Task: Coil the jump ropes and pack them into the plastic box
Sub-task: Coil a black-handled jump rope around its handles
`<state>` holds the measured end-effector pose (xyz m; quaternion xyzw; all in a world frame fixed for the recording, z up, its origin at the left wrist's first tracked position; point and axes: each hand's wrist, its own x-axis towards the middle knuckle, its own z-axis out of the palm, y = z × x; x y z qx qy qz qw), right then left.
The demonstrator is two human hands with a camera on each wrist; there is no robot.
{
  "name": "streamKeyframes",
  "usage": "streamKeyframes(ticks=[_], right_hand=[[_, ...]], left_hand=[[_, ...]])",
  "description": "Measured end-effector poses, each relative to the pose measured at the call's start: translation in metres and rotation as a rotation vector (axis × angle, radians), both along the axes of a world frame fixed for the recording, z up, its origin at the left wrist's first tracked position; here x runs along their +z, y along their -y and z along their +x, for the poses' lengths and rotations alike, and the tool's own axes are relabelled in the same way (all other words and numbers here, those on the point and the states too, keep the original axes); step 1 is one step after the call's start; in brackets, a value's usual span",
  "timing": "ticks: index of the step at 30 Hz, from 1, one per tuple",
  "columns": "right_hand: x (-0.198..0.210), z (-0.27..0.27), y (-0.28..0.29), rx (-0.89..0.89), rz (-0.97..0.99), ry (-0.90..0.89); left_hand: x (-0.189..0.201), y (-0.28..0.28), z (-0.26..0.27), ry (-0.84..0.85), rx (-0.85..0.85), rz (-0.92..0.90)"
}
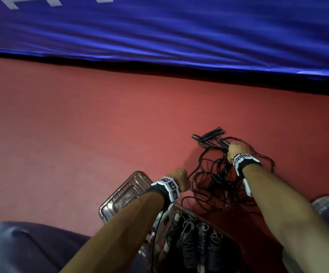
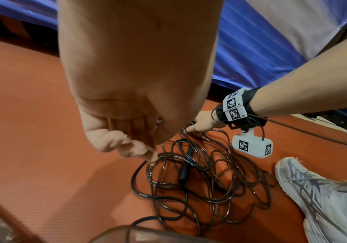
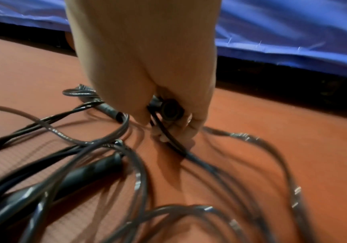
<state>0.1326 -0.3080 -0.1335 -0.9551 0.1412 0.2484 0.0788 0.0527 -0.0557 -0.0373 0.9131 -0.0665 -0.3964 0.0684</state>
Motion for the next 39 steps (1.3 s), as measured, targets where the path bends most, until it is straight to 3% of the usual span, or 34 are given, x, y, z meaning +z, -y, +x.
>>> streamKeyframes(ticks=[4, 8, 13, 16, 18, 19, 21, 24, 26, 27, 32, 35, 39], right_hand=[[0.037, -0.003, 0.015, 0.049, -0.008, 0.035], [0.101, -0.013, 0.031, 0.192, -0.053, -0.148], [0.246, -0.048, 0.027, 0.393, -0.325, -0.266], [0.328, -0.069, 0.014, 0.613, -0.610, -0.169], [0.377, -0.079, 0.007, 0.655, -0.700, -0.113], [0.399, -0.081, 0.007, 0.644, -0.658, -0.071], [0.440, -0.080, 0.006, 0.493, -0.380, -0.072], [0.477, -0.092, -0.007, 0.275, 0.103, -0.124], [0.488, -0.109, -0.016, 0.220, 0.288, -0.056], [0.489, -0.114, -0.016, 0.191, 0.396, -0.009], [0.487, -0.122, -0.021, 0.161, 0.837, 0.110], [0.491, -0.120, -0.025, 0.207, 0.885, 0.161], [0.494, -0.121, -0.026, 0.264, 0.816, 0.195]], left_hand=[[0.018, 0.004, 0.001, 0.039, -0.006, 0.006], [0.053, 0.011, -0.001, 0.071, -0.026, 0.005], [0.124, 0.022, -0.002, 0.114, -0.167, 0.009], [0.174, 0.031, -0.006, 0.200, -0.223, 0.022], [0.208, 0.036, -0.010, 0.284, -0.255, 0.026], [0.224, 0.038, -0.012, 0.333, -0.265, 0.023], [0.249, 0.043, -0.014, 0.435, -0.234, -0.058], [0.281, 0.056, -0.017, 0.569, -0.098, -0.540], [0.303, 0.063, -0.015, 0.593, 0.013, -0.889], [0.314, 0.064, -0.013, 0.631, 0.039, -0.973], [0.348, 0.054, 0.000, 0.994, -0.132, -1.019], [0.352, 0.045, 0.008, 1.089, -0.144, -1.038], [0.357, 0.040, 0.017, 1.079, -0.132, -0.981]])
